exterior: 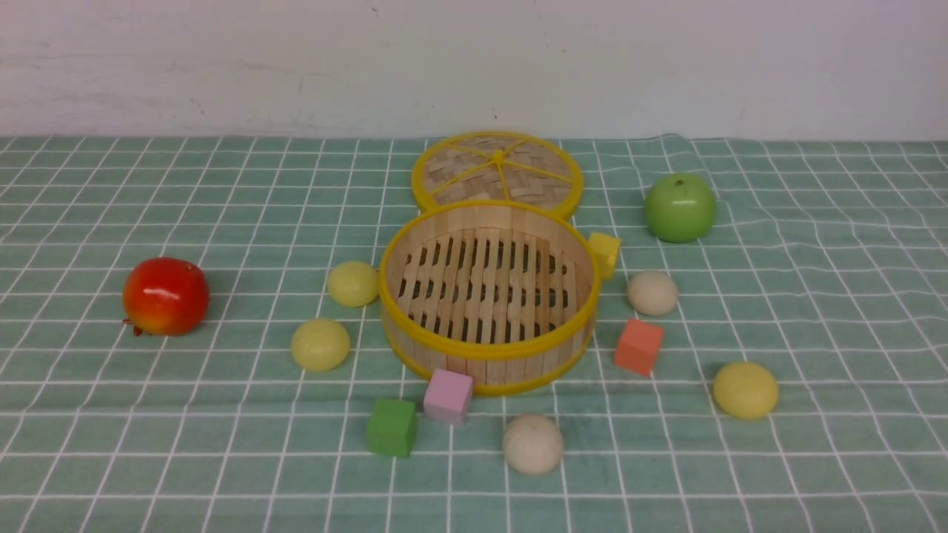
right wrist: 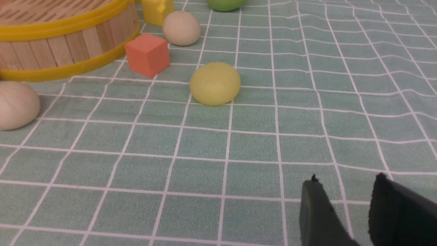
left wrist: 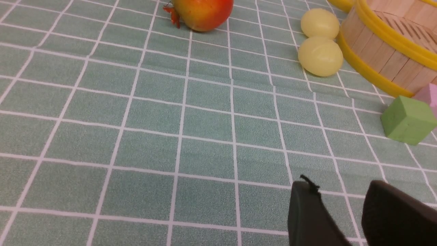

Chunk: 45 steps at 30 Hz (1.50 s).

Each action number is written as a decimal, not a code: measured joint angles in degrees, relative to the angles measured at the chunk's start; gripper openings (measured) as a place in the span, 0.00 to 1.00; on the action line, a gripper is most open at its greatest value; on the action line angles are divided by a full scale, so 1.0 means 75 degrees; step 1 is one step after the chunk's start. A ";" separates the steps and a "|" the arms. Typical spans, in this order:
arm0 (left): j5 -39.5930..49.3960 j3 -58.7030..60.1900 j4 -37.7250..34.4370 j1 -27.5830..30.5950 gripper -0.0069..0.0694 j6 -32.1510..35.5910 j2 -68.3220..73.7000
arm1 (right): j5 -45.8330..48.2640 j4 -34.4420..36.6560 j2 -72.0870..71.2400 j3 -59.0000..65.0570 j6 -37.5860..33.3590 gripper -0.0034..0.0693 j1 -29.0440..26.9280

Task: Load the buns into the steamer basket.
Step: Use the left arm to grab a steamed stuffed bun

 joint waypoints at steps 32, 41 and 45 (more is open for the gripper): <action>-0.1255 -0.1139 -0.4046 0.0000 0.20 -0.0511 0.0102 | 0.0000 0.0000 0.0000 0.0000 0.0000 0.38 0.0000; 0.2968 -0.4403 -0.2594 0.0000 0.07 0.1404 0.3902 | 0.0000 0.0000 0.0000 0.0000 0.0000 0.38 0.0000; 0.3778 -0.5321 -0.2115 0.0000 0.07 0.1750 0.6305 | 0.0000 0.0000 0.0000 0.0000 0.0000 0.38 0.0000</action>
